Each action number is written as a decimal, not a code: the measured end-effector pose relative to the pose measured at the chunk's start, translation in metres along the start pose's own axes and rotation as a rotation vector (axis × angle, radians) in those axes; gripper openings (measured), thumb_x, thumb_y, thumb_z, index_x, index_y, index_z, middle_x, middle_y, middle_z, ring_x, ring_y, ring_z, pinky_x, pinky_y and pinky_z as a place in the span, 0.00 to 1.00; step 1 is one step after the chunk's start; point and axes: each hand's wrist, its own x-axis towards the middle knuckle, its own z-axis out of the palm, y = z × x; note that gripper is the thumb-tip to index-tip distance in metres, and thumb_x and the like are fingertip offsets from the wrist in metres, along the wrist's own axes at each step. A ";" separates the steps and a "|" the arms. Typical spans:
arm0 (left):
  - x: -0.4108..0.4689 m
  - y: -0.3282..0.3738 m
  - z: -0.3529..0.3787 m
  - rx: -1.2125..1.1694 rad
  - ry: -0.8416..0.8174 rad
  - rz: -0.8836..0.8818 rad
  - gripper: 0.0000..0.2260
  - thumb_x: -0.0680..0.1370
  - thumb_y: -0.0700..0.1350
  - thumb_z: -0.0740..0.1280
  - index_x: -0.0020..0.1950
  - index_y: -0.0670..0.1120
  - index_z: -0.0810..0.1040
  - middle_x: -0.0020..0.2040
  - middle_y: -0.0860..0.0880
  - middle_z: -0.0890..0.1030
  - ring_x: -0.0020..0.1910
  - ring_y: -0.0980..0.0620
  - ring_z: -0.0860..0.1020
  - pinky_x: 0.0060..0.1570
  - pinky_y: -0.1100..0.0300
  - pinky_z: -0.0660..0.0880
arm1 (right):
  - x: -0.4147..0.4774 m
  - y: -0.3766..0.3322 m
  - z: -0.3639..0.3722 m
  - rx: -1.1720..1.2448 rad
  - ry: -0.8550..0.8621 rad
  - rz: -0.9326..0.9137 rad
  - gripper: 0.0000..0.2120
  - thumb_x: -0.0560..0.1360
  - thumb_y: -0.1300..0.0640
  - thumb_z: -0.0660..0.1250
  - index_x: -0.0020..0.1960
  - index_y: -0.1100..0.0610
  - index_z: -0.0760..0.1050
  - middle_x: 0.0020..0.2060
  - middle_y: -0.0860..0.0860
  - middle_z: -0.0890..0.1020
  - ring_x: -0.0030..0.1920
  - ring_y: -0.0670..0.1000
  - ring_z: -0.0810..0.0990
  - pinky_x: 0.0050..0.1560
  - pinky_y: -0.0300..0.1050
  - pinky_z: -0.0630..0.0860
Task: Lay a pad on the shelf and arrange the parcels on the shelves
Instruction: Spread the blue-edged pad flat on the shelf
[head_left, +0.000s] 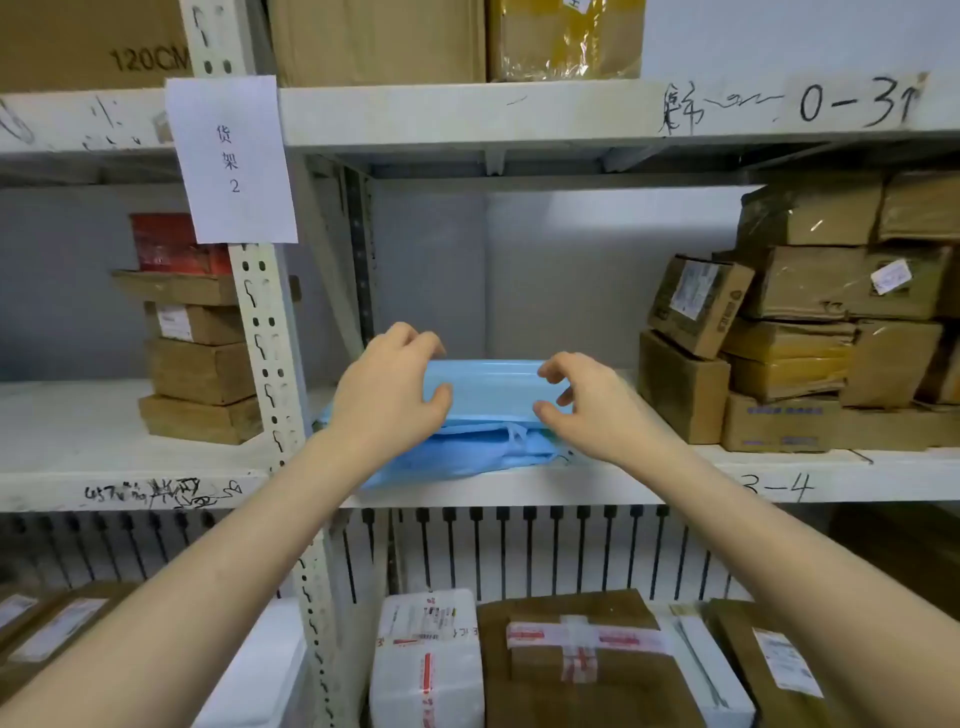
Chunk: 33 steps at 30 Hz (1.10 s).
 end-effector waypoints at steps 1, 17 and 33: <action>-0.001 -0.004 0.006 0.014 -0.051 -0.023 0.15 0.75 0.50 0.66 0.61 0.47 0.74 0.56 0.49 0.73 0.56 0.47 0.73 0.49 0.53 0.74 | 0.004 0.001 0.009 0.009 -0.050 0.025 0.16 0.75 0.50 0.67 0.60 0.54 0.74 0.56 0.48 0.78 0.51 0.49 0.78 0.52 0.50 0.77; 0.001 0.002 0.107 -0.059 -0.217 -0.209 0.08 0.75 0.47 0.66 0.37 0.50 0.72 0.40 0.48 0.76 0.47 0.43 0.77 0.41 0.54 0.71 | 0.031 0.032 0.064 0.235 -0.195 0.219 0.11 0.74 0.59 0.66 0.34 0.53 0.73 0.31 0.51 0.77 0.38 0.53 0.76 0.37 0.42 0.69; 0.039 -0.030 0.005 -0.221 0.129 -0.553 0.07 0.78 0.38 0.58 0.40 0.42 0.66 0.33 0.48 0.66 0.39 0.45 0.67 0.33 0.55 0.59 | 0.030 0.068 0.007 0.518 -0.183 0.461 0.11 0.75 0.62 0.61 0.34 0.56 0.67 0.36 0.59 0.84 0.28 0.50 0.79 0.29 0.37 0.71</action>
